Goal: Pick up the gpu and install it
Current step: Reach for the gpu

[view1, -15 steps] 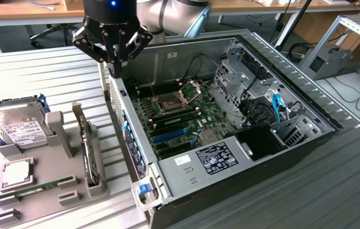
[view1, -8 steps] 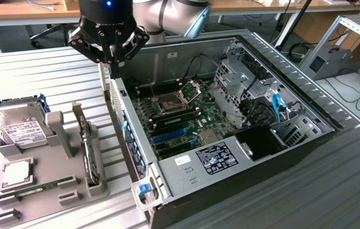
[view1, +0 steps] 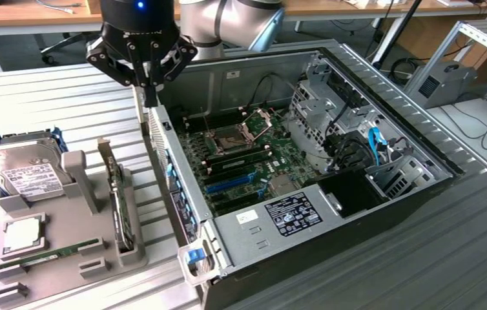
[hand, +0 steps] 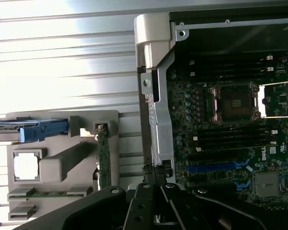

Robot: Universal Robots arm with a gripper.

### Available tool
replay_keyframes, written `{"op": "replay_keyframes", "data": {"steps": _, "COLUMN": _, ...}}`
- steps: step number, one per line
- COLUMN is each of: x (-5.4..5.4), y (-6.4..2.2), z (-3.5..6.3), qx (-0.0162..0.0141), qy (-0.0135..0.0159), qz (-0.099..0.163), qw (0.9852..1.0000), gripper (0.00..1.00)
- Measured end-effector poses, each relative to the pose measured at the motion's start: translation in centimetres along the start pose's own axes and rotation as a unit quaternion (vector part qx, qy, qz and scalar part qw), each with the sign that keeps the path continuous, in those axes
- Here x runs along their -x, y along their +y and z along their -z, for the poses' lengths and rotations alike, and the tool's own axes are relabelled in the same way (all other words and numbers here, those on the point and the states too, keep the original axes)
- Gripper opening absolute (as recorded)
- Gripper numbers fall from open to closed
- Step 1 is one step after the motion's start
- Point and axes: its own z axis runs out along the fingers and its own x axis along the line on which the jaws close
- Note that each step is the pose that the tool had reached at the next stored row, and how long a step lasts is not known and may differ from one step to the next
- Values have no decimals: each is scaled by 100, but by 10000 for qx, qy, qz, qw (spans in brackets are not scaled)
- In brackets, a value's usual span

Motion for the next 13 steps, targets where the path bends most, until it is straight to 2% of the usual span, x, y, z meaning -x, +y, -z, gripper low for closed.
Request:
{"op": "replay_keyframes", "data": {"steps": 6, "x": -34, "y": -3, "z": 1, "qx": 0, "qy": 0, "qz": 0, "qw": 10000, "gripper": 11}}
{"op": "replay_keyframes", "data": {"steps": 13, "x": -126, "y": -10, "z": 4, "qx": 0, "qy": 0, "qz": 0, "qw": 10000, "gripper": 11}}
